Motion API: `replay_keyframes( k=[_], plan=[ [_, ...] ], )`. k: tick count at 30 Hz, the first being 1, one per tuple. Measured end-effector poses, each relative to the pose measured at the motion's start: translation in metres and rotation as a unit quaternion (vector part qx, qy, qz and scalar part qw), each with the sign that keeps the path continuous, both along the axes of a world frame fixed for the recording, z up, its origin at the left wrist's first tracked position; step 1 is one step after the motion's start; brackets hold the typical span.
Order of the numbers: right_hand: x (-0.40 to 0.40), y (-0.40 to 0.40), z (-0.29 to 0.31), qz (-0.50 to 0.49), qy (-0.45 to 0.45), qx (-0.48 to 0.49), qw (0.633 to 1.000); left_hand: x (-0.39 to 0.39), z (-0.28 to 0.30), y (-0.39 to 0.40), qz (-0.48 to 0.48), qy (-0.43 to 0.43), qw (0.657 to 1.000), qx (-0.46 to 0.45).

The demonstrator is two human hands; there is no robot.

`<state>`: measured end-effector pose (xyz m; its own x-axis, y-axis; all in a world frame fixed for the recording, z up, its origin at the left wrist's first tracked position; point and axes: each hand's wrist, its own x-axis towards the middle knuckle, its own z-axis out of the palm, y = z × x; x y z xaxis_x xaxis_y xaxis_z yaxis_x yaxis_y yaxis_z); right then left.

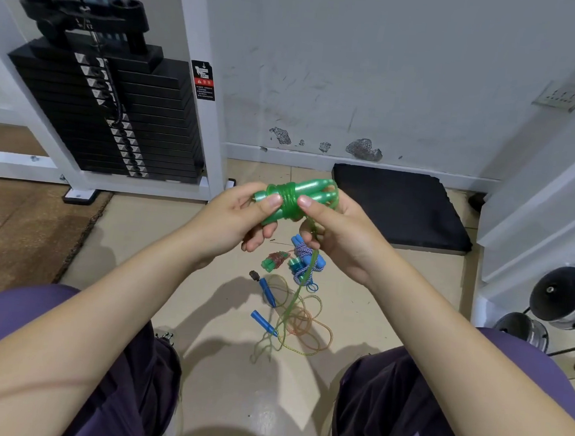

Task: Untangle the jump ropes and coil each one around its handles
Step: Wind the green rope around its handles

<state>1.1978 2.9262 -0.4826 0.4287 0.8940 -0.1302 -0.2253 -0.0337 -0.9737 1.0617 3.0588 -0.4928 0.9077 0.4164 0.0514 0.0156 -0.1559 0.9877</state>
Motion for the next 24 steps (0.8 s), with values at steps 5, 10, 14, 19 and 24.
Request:
replay_keyframes(
  k=[5, 10, 14, 19, 24],
  plan=[
    [-0.007, 0.001, -0.009, 0.023, -0.057, -0.058, 0.996, 0.004, 0.000, 0.006, 0.111, -0.031, 0.988, -0.101],
    [-0.013, 0.001, -0.010, 0.014, -0.234, -0.106, 0.966, 0.001, -0.004, 0.026, 0.222, -0.009, 0.974, -0.044],
    [-0.011, 0.003, -0.002, -0.025, -0.372, -0.093, 0.923, 0.003, -0.016, 0.028, 0.181, 0.121, 0.963, 0.160],
    [0.005, -0.003, 0.006, -0.057, -0.430, -0.074, 0.898, -0.003, 0.001, 0.014, -0.050, 0.153, 0.974, 0.160],
    [0.009, -0.002, 0.004, -0.050, -0.381, -0.080, 0.920, -0.009, 0.003, 0.010, -0.087, 0.117, 0.983, 0.114]
  ],
)
